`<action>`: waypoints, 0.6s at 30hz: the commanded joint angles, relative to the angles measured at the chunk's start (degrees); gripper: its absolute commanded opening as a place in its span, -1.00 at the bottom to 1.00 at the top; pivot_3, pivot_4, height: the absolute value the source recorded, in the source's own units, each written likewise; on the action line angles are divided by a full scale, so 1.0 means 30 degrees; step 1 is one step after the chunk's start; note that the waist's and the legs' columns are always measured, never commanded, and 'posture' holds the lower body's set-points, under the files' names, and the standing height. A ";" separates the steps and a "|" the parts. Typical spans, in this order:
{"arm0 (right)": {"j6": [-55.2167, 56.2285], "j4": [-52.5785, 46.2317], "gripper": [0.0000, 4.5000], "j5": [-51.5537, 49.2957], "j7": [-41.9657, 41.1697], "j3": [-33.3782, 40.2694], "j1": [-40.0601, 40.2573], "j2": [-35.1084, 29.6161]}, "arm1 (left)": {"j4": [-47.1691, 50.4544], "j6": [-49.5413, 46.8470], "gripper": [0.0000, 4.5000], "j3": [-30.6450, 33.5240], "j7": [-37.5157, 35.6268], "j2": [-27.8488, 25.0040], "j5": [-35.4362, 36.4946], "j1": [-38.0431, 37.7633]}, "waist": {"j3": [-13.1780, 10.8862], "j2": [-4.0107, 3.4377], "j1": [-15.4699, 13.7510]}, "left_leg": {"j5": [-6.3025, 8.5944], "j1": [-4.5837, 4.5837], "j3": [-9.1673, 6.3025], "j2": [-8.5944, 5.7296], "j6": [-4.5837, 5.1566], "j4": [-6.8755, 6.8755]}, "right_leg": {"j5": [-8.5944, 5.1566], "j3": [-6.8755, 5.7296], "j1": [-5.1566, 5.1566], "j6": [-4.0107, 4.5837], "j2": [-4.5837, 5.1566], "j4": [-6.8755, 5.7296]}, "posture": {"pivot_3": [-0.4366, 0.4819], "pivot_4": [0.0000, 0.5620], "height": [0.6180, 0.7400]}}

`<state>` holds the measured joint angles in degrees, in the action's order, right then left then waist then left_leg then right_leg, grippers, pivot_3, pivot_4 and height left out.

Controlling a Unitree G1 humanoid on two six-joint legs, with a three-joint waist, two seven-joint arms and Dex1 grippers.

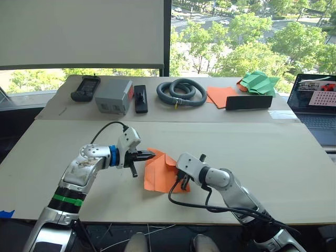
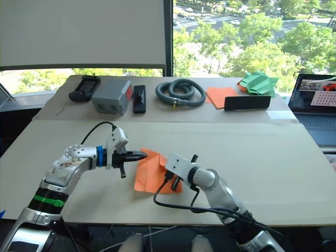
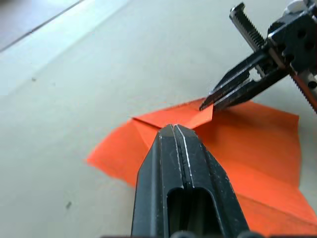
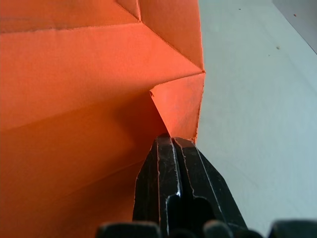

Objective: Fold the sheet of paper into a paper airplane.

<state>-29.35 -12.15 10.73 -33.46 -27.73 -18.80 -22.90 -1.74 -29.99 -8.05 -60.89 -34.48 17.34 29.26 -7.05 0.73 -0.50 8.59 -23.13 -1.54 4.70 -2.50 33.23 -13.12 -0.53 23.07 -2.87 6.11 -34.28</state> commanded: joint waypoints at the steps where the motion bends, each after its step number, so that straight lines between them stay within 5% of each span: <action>1: -0.0462 -0.0244 -0.99 0.0164 -0.0481 -0.0591 0.0195 0.0186 | -0.0381 0.0623 -1.00 -0.0136 -0.0574 0.0131 0.0016 0.1077 | 0.0001 0.0002 0.0007 | -0.0001 0.0000 0.0000 0.0000 0.0001 -0.0007 | 0.0000 0.0000 0.0002 0.0000 0.0000 0.0000 | -0.05 -0.47 0.41; 18: -0.0695 0.0016 -0.99 0.0916 -0.0511 -0.0795 -0.0013 0.0591 | -0.7210 0.5269 -1.00 -0.3604 -0.0522 0.3240 -0.4386 0.3758 | 0.0010 0.0015 0.0185 | -0.0010 0.0001 -0.0006 0.0002 0.0017 0.0013 | -0.0005 0.0028 -0.0063 0.0008 -0.0031 -0.0080 | -0.05 -0.47 0.41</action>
<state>-30.44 -12.26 13.19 -33.84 -28.72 -19.20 -21.25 -22.82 -16.10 -19.03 -62.70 -24.70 5.32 38.75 -7.02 0.77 0.05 8.56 -23.13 -1.55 4.71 -2.45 33.27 -13.13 -0.45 22.89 -2.84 6.02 -34.52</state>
